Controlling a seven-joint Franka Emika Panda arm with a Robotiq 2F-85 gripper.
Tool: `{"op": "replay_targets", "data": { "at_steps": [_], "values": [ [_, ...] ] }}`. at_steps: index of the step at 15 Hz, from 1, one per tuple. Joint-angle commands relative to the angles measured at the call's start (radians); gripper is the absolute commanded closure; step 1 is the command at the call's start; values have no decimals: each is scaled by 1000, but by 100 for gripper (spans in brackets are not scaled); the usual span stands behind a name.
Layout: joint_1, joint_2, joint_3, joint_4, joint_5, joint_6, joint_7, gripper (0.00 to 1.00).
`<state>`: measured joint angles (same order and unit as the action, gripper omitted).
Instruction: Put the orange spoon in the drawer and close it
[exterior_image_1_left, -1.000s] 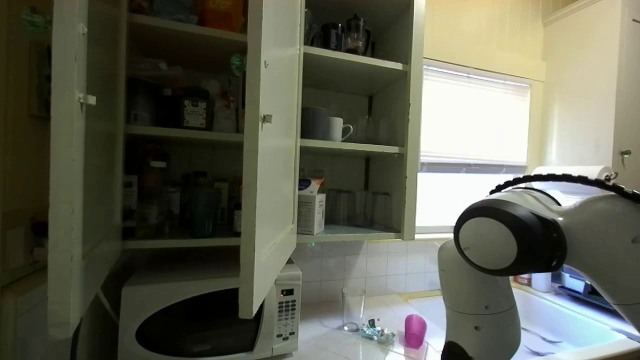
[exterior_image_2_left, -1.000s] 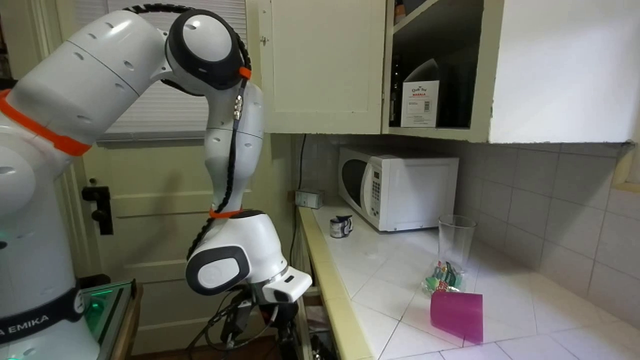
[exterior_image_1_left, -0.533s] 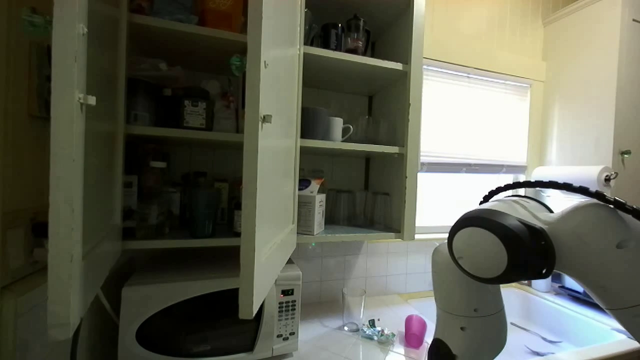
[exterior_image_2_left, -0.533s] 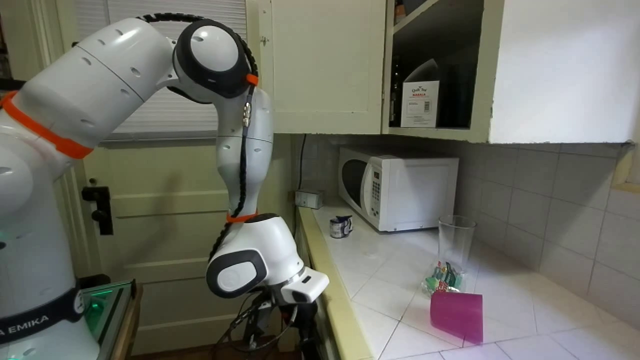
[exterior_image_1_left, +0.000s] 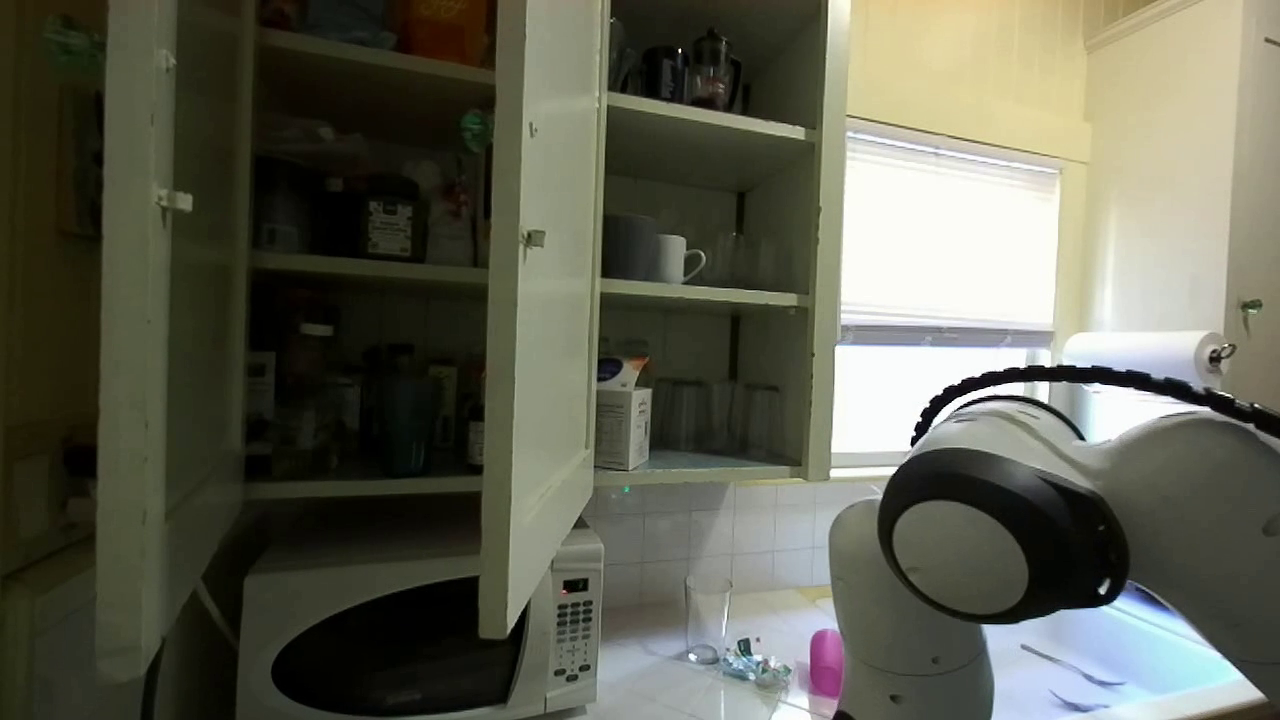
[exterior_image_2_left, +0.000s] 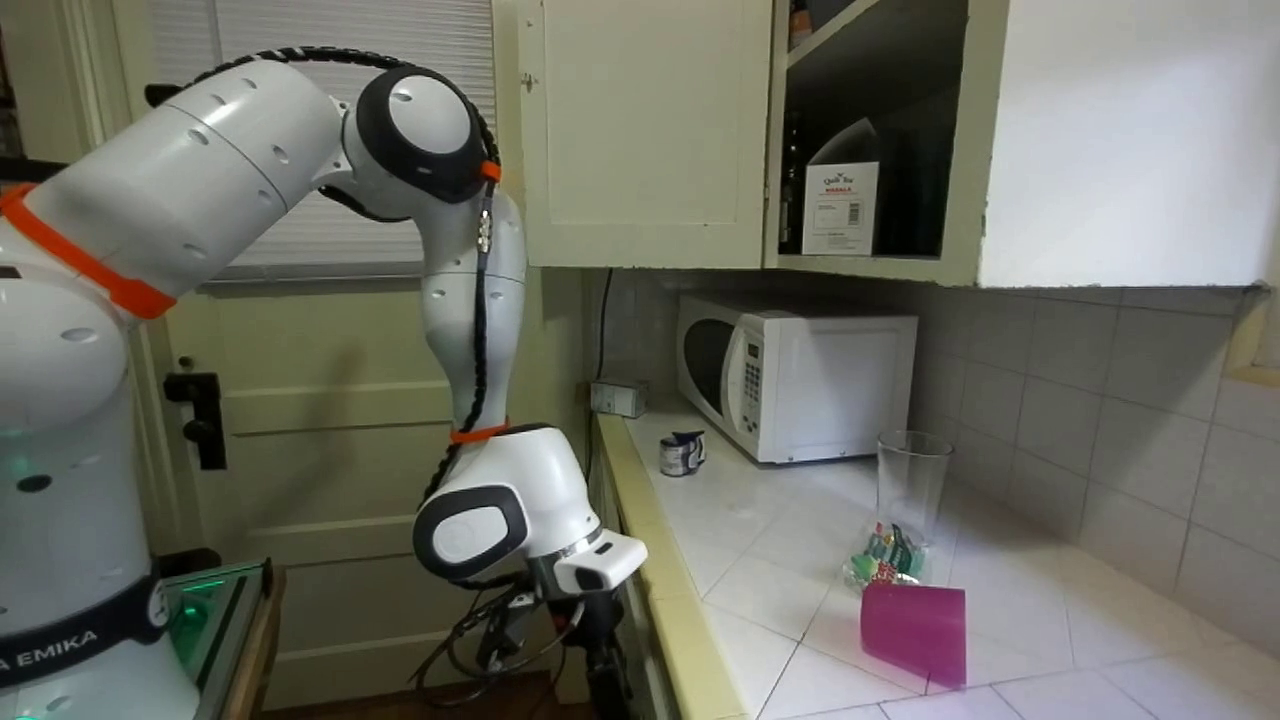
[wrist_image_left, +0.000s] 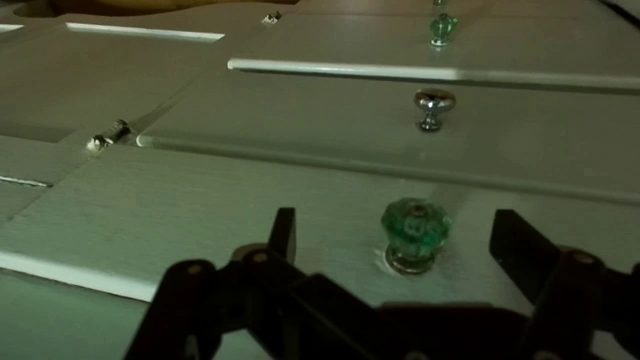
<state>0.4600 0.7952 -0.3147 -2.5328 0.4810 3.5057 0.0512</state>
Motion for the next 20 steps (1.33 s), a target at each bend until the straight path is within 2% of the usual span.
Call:
{"op": "replay_targets", "data": {
  "at_steps": [1,5,6,7,11,14,15,17,18,19,20],
  "values": [
    [-64,-134,59,-165,-89,36,-21,0],
    [-143,-251,108,-324,-155,38,-16,0],
    [-164,-185,126,-221,-93,5,-56,0],
    [-143,-206,111,-244,-51,44,-60,0],
    [-158,-277,142,-216,130,180,-110,0],
    [-114,-388,152,-263,255,190,-181,0],
    [-117,-389,175,-212,328,165,-246,0],
    [-100,-442,198,-210,454,225,-318,0],
    [-91,-518,196,-279,450,265,-313,0],
    [-111,-508,229,-210,518,297,-370,0],
    [-111,-549,236,-214,553,338,-365,0]
  ]
}}
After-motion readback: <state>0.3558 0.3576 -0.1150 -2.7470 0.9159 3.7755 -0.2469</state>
